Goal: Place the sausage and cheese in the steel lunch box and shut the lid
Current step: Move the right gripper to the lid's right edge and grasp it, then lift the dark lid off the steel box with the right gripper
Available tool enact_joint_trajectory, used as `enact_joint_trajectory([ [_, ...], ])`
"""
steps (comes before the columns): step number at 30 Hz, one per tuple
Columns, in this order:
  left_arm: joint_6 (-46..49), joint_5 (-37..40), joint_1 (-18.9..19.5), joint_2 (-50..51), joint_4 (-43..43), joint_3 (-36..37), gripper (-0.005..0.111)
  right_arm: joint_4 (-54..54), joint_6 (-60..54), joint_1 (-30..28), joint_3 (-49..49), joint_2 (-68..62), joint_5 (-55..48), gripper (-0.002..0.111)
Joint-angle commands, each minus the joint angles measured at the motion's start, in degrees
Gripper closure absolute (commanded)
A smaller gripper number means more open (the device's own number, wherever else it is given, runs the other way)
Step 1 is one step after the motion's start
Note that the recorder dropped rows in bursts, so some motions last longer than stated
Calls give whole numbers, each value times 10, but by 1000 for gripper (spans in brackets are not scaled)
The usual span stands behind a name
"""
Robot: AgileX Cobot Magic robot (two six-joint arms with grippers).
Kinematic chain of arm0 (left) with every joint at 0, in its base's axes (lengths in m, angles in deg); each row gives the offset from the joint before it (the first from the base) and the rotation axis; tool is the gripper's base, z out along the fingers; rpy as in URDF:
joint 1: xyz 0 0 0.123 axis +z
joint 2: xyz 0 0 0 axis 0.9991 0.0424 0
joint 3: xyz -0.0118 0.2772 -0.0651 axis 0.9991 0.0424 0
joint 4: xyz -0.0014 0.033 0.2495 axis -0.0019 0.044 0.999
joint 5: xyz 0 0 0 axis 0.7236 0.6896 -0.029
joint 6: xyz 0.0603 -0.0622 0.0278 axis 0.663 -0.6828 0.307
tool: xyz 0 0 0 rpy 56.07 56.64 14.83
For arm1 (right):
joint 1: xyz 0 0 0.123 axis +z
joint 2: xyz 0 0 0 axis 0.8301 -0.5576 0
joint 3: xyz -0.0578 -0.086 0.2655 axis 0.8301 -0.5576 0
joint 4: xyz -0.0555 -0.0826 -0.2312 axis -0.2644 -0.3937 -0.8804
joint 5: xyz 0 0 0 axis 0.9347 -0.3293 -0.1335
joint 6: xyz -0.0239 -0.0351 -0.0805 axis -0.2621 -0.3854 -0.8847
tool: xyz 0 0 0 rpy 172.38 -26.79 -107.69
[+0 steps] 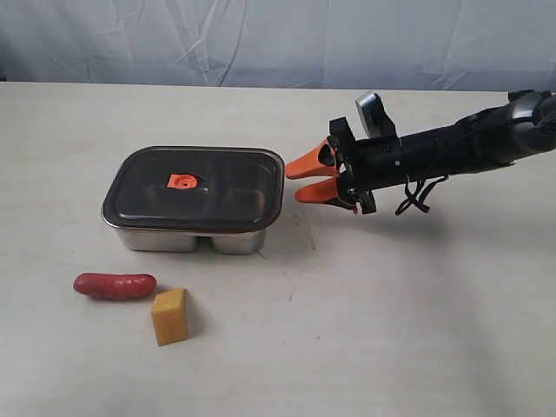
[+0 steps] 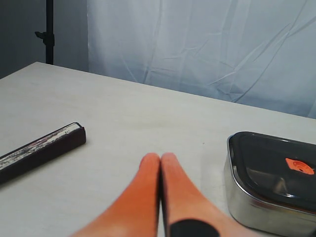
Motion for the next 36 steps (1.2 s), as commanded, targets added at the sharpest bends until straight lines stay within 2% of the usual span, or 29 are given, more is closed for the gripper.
enact_joint_trajectory([
  [1, -1, -5, 2, -3, -4, 2, 107, 8, -8, 22, 8, -4, 0, 55],
  [12, -1, -5, 2, -3, -4, 2, 107, 11, -11, 35, 8, -4, 20, 56],
  [16, -1, -5, 2, -3, -4, 2, 107, 12, -11, 35, 8, -4, 21, 84],
  [17, -1, -5, 2, -3, -4, 2, 107, 12, -11, 35, 8, -4, 25, 95],
  [19, -1, -5, 2, -3, -4, 2, 107, 13, -11, 35, 8, -4, 30, 107],
  [20, -1, -5, 2, -3, -4, 2, 107, 13, -11, 35, 8, -4, 30, 109],
  [28, -1, -5, 2, -3, -4, 2, 107, 39, -11, 33, 8, -3, -10, 109],
  [36, -1, -5, 2, -3, -4, 2, 107, 50, -11, 19, 8, 36, 5, 109],
])
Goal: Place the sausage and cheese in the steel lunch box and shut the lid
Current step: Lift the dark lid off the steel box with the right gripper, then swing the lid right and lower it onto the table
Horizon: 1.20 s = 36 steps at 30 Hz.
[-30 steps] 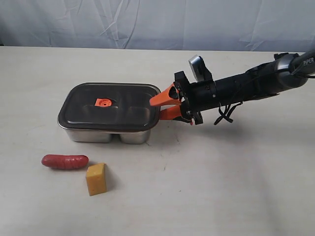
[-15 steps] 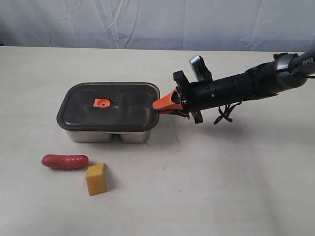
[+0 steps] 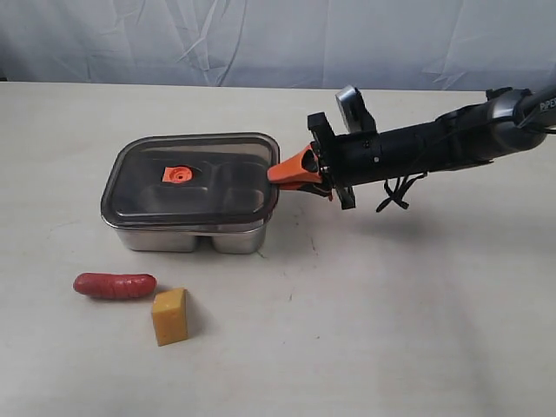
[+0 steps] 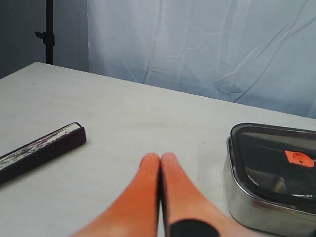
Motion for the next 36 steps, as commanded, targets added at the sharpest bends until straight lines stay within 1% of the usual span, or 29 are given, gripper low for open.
enact_joint_trajectory([
  [1, -1, -5, 2, -3, -4, 2, 107, 14, -7, -23, 3, 31, -6, 109],
  [8, -1, -5, 2, -3, -4, 2, 107, 14, -23, -66, 3, 67, -22, 109],
  [13, -1, -5, 2, -3, -4, 2, 107, 5, -65, -111, 10, 107, 31, 109],
  [17, -1, -5, 2, -3, -4, 2, 107, -44, -101, -140, 46, 145, 80, 109],
  [19, -1, -5, 2, -3, -4, 2, 107, -90, -115, -144, 66, 164, 114, 109],
  [22, -1, -5, 2, -3, -4, 2, 107, -205, -122, -142, 98, 193, 173, 109],
  [25, -1, -5, 2, -3, -4, 2, 107, -326, -122, -134, 122, 219, 204, 109],
  [29, -1, -5, 2, -3, -4, 2, 107, -465, -122, -120, 129, 253, 206, 109],
  [32, -1, -5, 2, -3, -4, 2, 107, -561, -122, -97, 129, 273, 192, 109],
  [36, -1, -5, 2, -3, -4, 2, 107, -642, -122, -59, 129, 289, 164, 109],
])
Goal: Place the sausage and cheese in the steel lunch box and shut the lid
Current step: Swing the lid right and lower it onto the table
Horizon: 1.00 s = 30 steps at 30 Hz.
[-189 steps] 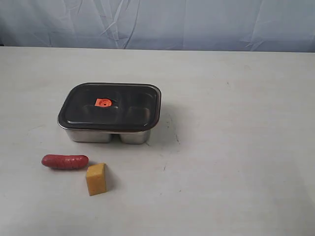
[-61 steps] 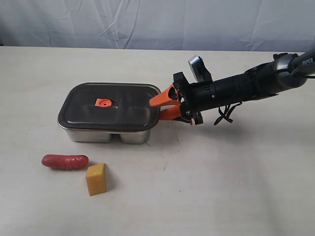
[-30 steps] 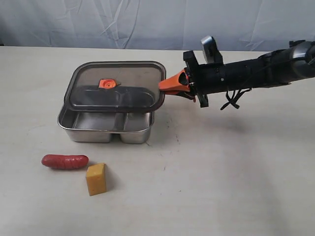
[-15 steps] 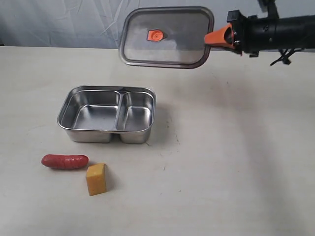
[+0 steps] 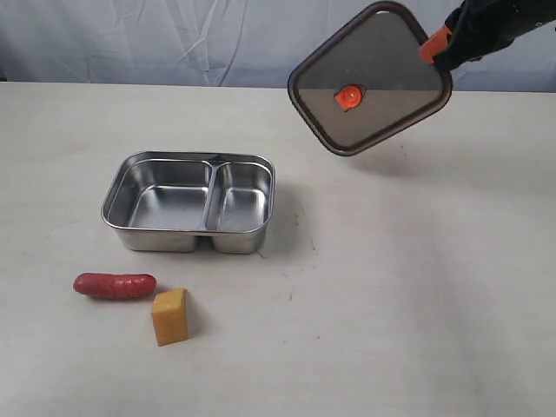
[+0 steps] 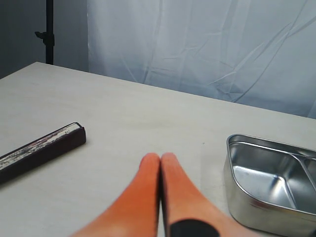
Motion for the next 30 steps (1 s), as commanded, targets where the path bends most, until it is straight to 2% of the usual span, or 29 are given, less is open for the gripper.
enact_joint_trajectory([
  [1, -1, -5, 2, -3, -4, 2, 107, -87, -5, 46, 4, 21, -33, 109],
  [7, -1, -5, 2, -3, -4, 2, 107, -232, 22, 122, 2, 24, -70, 109],
  [13, -1, -5, 2, -3, -4, 2, 107, -278, 82, 168, 2, 24, -101, 109],
  [20, -1, -5, 2, -3, -4, 2, 107, -300, 165, 184, 2, 24, -144, 109],
  [30, -1, -5, 2, -3, -4, 2, 107, -342, 180, 184, -45, 24, -155, 109],
])
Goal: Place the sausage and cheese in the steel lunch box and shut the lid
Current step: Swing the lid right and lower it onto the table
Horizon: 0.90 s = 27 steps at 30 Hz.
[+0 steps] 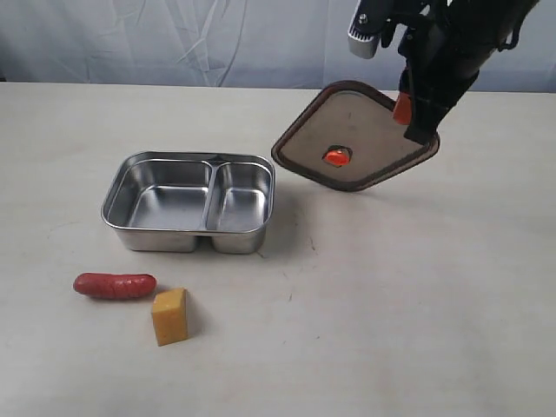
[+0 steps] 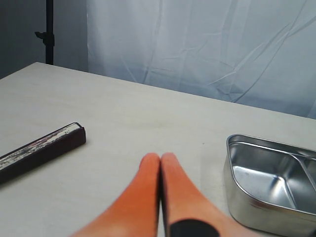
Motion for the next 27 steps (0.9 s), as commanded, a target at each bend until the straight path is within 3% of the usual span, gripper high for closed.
enact_joint_trajectory([
  [1, -1, -5, 2, -3, -4, 2, 107, -14, 7, 2, -36, -12, -25, 109],
  [17, -1, -5, 2, -3, -4, 2, 107, -4, 61, 69, -117, -12, -18, 109],
  [27, -1, -5, 2, -3, -4, 2, 107, -163, 238, 74, -194, -12, 73, 109],
])
